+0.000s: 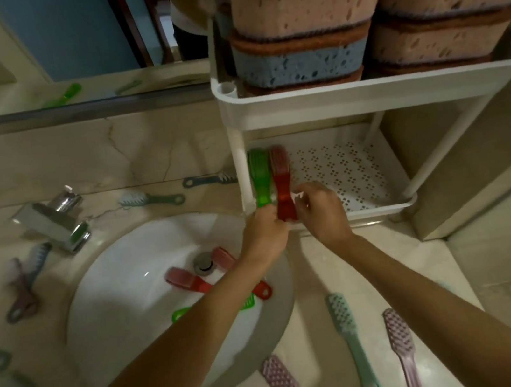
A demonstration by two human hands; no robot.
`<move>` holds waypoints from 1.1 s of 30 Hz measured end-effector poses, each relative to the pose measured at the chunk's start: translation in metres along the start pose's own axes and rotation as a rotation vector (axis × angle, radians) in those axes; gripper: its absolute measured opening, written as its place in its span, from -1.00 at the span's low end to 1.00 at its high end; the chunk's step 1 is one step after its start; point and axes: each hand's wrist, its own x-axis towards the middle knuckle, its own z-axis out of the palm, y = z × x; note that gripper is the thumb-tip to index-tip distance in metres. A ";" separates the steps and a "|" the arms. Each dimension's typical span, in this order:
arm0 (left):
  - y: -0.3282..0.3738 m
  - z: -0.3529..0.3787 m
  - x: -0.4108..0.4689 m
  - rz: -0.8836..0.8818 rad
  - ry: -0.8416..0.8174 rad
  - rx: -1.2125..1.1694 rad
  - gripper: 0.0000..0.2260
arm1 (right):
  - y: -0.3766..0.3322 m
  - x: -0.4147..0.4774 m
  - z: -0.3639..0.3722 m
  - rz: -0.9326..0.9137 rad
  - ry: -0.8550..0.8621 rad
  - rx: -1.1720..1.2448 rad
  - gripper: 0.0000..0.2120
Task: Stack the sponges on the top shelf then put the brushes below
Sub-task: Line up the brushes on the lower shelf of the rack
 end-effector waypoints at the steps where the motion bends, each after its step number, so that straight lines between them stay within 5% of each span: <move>1: -0.010 -0.007 -0.012 0.012 0.027 -0.004 -0.78 | -0.008 -0.015 -0.001 -0.045 0.038 0.000 -0.81; 6: -0.069 -0.043 -0.047 -0.144 0.225 -0.049 -0.78 | -0.053 -0.077 0.025 -0.244 -0.004 0.072 -0.72; 13: -0.179 -0.062 -0.039 -0.464 0.084 0.080 -0.74 | -0.061 -0.103 0.116 -0.110 -0.773 -0.259 -0.72; 17: -0.229 -0.052 -0.026 -0.373 -0.110 0.252 -0.76 | -0.043 -0.102 0.157 -0.031 -0.978 -0.462 -0.55; 21: -0.254 -0.035 -0.007 -0.255 -0.250 0.362 -0.67 | -0.038 -0.089 0.182 -0.107 -0.971 -0.563 -0.44; 25: -0.265 -0.016 0.007 -0.141 -0.360 0.440 -0.50 | -0.035 -0.082 0.201 -0.112 -0.958 -0.605 -0.51; 33: -0.276 -0.002 0.024 0.006 -0.333 0.688 -0.54 | -0.015 -0.067 0.203 -0.158 -1.131 -0.490 -0.73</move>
